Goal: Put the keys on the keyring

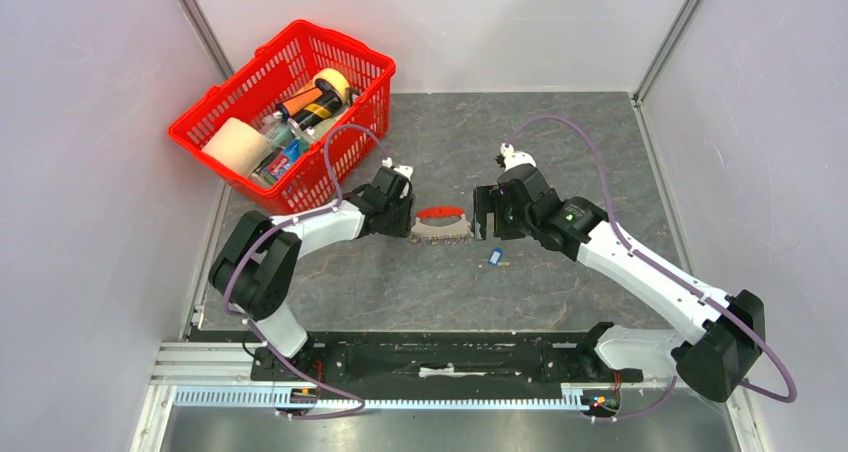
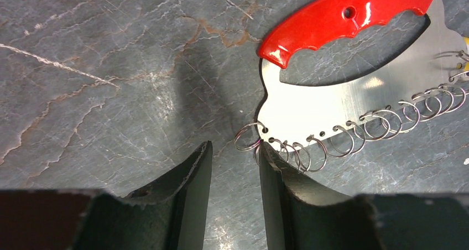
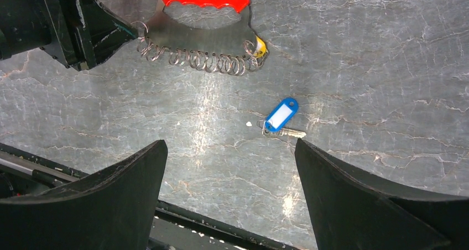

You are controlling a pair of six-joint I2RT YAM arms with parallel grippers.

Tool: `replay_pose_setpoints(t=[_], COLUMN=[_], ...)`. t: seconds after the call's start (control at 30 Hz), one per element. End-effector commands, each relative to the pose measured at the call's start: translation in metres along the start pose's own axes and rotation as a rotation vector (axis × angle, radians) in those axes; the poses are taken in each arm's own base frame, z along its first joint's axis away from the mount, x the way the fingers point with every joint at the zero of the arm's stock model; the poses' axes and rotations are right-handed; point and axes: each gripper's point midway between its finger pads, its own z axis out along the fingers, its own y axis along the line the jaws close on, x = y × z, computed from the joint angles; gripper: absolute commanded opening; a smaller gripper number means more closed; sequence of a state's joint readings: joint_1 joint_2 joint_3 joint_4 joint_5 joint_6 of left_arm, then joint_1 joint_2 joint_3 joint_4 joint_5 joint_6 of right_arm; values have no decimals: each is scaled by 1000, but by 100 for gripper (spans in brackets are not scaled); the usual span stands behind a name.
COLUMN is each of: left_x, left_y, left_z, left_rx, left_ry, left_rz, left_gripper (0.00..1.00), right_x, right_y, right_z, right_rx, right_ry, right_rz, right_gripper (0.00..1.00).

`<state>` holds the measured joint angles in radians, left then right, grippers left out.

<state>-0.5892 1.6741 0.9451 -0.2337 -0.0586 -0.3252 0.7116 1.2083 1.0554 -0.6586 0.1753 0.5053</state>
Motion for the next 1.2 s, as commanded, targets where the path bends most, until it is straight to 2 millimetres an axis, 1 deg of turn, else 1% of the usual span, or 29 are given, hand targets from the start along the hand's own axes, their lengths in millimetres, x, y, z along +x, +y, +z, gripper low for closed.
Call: replay_pose_setpoints(t=[0.0,0.27,0.5,0.77,0.83,0.93,1.07,1.17], left_x=[-25,-19,-17,-13,-13,-12,-12,-11], left_y=[-4,-6,-8,-4,-4,-4,-6,-7], left_z=[-2,2,8,11,11,11,10,10], left_rx=[15,34,45,32,35,39,51,53], left_ry=[-77,-61,-51,-42,-41,-40,-39,-36], left_rz=[-13,-14,-10,-9,-9,-8,-7,-6], left_gripper=[43,40,33,31,28,21,16,6], right_x=[-7,-6,-6,-5,-5,-5,-5,-5], right_y=[6,8,9,9,10,11,11,11], right_z=[-5,-3,-5,-4,-4,-4,-5,-5], right_rx=[-37,-45,-49,-51,-55,-57,-61,-62], right_ry=[-39,-32,-35,-32,-28,-28,-28,-27], right_rz=[14,20,25,29,30,32,31,33], right_gripper=[94,94,94,94,94,94,94,94])
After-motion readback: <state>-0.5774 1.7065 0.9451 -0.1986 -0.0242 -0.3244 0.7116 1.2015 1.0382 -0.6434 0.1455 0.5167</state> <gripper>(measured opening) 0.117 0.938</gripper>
